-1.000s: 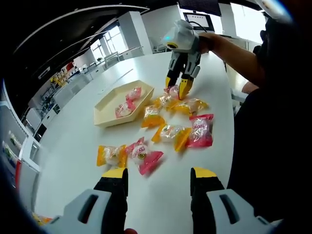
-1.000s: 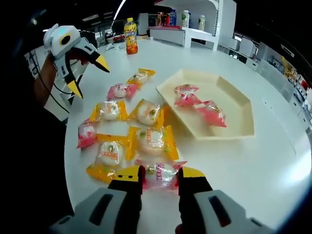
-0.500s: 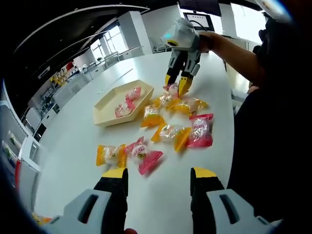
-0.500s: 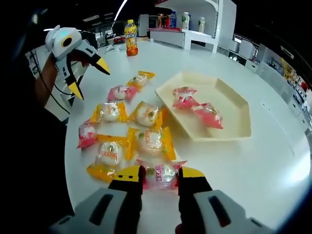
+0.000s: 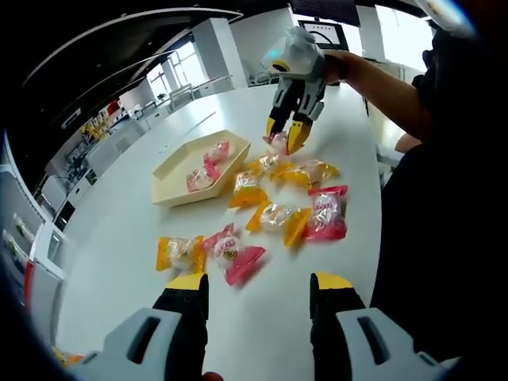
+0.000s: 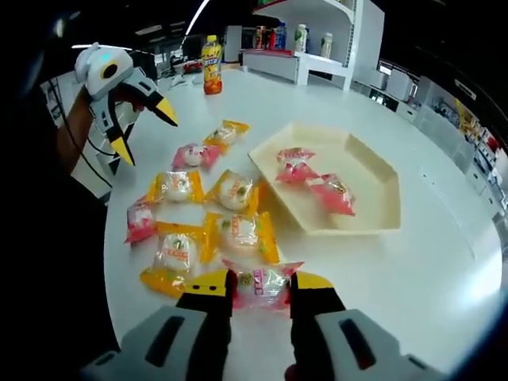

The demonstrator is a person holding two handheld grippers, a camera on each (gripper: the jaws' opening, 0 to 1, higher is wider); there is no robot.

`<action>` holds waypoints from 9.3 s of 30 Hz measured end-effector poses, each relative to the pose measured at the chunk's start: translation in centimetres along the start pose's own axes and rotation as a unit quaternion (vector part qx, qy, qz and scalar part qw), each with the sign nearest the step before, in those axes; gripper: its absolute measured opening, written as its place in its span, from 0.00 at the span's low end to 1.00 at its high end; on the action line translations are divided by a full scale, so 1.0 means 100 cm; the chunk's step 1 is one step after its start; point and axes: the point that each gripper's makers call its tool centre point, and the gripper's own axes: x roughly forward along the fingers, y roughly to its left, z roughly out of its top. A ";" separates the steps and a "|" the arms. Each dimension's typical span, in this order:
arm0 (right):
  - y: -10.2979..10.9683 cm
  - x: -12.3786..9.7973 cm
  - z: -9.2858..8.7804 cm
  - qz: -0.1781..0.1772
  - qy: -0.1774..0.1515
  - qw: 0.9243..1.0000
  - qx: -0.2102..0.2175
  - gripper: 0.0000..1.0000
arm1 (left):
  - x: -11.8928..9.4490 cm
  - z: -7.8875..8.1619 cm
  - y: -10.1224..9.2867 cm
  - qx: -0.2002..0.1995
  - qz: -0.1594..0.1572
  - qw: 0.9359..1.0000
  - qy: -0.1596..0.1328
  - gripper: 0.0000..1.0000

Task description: Pick up the marshmallows scattered on the table and place them into the bowl on the table

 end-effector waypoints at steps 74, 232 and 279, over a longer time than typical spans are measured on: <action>-0.033 -0.033 0.082 -0.101 -0.186 0.977 -0.032 0.28 | -0.002 0.001 -0.001 0.010 0.000 1.000 0.002 0.50; -0.109 -0.004 0.106 -0.169 -0.305 0.932 0.100 0.76 | 0.001 0.009 -0.003 0.021 -0.011 1.000 -0.002 0.50; -0.086 -0.031 0.101 -0.140 -0.303 0.937 0.102 0.68 | -0.004 0.018 0.007 0.002 0.011 0.999 -0.033 0.50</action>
